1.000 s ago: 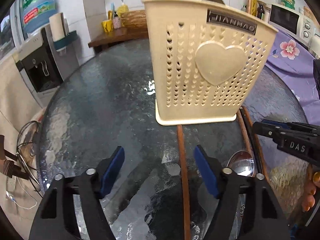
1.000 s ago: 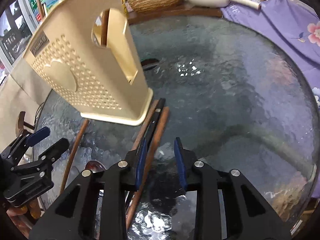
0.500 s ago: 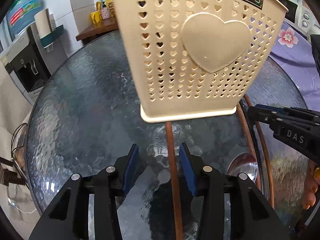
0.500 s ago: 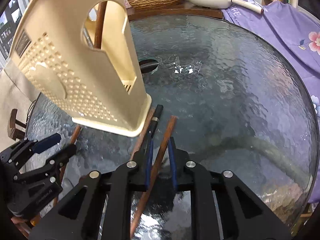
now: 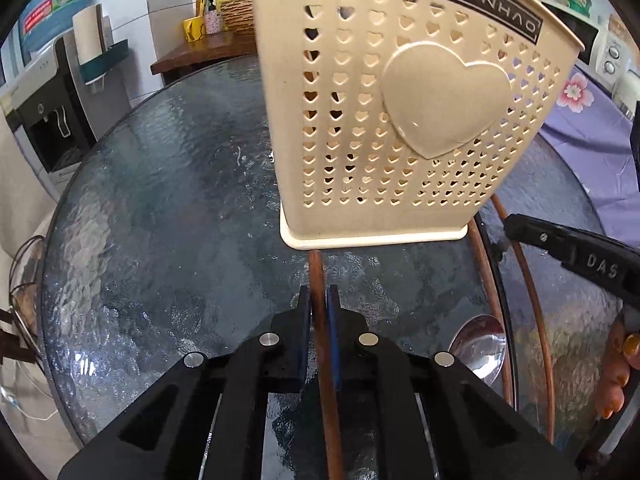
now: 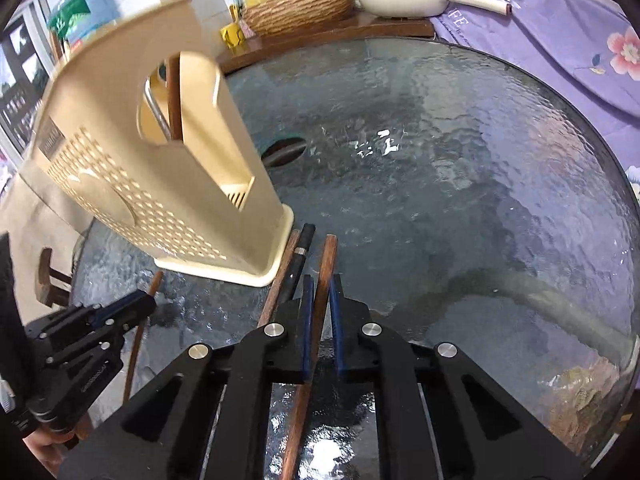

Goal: Organize utensils
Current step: 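Grasp a brown chopstick with the left tool while the right tool grasps a dark chopstick, then carry both chopsticks over the holder and open both tools to drop them in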

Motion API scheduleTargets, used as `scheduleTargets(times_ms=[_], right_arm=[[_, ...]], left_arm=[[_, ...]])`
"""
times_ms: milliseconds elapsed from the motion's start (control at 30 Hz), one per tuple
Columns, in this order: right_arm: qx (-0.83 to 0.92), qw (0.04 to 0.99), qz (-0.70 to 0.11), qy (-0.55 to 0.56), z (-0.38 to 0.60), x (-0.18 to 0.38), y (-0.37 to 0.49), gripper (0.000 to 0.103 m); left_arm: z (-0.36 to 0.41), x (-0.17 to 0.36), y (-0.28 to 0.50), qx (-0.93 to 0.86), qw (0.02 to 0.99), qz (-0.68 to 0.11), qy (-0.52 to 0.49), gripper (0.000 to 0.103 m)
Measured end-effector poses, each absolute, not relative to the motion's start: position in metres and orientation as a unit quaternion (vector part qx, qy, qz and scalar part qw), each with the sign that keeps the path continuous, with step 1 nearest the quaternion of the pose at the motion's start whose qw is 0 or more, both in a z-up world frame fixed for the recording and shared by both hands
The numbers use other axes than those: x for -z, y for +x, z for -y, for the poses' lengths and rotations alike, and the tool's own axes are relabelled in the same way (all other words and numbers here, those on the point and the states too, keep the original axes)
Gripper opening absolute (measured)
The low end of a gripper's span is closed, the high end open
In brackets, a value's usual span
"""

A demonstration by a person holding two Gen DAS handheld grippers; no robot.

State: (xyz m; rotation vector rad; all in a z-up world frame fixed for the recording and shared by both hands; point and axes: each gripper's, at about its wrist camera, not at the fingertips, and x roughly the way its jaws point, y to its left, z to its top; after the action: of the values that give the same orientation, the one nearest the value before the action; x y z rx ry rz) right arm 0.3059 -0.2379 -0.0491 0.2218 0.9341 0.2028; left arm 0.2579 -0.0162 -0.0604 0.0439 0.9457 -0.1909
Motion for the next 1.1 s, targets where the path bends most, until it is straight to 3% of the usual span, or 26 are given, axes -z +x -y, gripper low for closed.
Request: scheduleTargets(times_ms=[267, 700, 1100], right_arm=[[-0.115, 0.9, -0.398, 0.132, 0.253, 0.018, 0.286, 0.009], [-0.157, 0.946, -0.269, 0.084, 0.247, -0.062, 0.212, 0.008], [-0.202, 0.955, -0.204, 0.069, 0.246, -0.115, 0.159, 0.008]], left_arm=[[-0.003, 0.039, 0.245, 0.113, 0.895, -0.431, -0.026, 0.008], [-0.009, -0.041, 0.188, 0.136, 0.934, -0.328, -0.042, 0.008], [-0.02, -0.088, 0.153, 0.178, 0.946, -0.261, -0.068, 0.007]])
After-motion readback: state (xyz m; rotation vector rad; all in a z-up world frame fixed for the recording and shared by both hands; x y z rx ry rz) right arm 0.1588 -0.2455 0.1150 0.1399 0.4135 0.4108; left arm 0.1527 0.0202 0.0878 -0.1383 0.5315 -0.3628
